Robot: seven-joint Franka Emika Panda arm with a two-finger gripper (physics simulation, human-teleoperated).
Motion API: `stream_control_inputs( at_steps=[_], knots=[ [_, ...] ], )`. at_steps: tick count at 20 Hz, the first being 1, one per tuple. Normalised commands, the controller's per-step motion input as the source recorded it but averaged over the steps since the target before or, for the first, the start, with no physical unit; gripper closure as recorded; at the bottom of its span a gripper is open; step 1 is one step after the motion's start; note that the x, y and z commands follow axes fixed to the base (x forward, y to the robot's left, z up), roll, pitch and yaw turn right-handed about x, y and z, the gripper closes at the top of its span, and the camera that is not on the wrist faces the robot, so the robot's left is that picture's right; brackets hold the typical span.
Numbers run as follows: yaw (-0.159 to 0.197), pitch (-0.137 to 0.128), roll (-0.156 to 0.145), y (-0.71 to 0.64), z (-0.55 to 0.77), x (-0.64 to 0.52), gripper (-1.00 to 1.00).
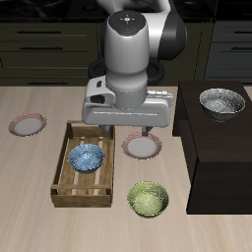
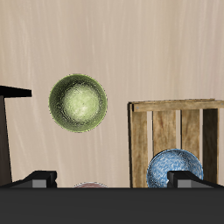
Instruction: Place the green bowl onto the plate that is next to the blue bowl
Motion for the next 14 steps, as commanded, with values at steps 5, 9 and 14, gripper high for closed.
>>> stream_control_inputs(
  at_steps=[5,9,14],
  knots=[
    [0.041,0.002,-0.02,0.0,-0.13,0.24,-1.0],
    [0.049,-0.001,0.023,0.09,-0.24,0.08,-1.0],
    [0.039,0.014,0.02,0.16,-0.31,0.07,-1.0]
  ],
)
